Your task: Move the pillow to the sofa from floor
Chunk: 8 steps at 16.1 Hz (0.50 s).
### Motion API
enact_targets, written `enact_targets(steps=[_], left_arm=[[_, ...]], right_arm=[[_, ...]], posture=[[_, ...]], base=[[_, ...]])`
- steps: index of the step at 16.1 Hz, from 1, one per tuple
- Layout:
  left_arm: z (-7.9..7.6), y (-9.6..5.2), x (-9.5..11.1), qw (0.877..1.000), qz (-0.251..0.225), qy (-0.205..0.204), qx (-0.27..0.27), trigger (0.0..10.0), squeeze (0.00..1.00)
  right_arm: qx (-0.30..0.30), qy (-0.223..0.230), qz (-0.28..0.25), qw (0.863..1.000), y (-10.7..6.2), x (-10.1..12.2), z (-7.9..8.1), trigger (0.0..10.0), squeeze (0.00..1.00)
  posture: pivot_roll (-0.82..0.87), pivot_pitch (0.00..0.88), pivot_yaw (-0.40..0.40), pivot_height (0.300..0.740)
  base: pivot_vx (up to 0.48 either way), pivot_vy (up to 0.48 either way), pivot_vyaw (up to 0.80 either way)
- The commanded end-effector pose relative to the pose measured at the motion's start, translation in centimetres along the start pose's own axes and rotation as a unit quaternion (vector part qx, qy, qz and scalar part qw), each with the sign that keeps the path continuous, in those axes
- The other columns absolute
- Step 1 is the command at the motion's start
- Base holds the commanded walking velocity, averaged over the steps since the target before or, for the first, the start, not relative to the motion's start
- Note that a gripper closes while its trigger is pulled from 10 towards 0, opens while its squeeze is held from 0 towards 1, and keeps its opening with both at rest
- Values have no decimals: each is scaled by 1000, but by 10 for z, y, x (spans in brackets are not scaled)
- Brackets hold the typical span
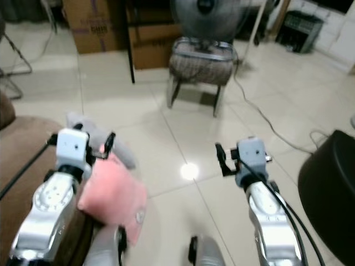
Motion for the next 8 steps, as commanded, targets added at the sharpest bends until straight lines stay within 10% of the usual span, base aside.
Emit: enact_targets(steps=[1,8], left_arm=[[4,0,-1,1000,3,0,7,10000,247],[4,-1,-3,1000,3,1,3,10000,247]], right_arm=[[12,-9,-7,1000,1,4,6,10000,0],[12,2,-9,1000,-2,3,6,10000,0]], posture=[[17,0,-26,605],[14,0,-25,605]], base=[[307,0,0],[305,0,0]])
Point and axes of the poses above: a point about 5 cm out from each wrist's last joint towards the gripper, its own y axis pointing out of the wrist towards the gripper, its own x axis along the axis of the wrist's last joint, z = x × y, the point moved 3 cm from there along y, pointing out of the wrist towards the gripper, and after that the axes turned 2 degrees about -y, right-handed, at the moved point
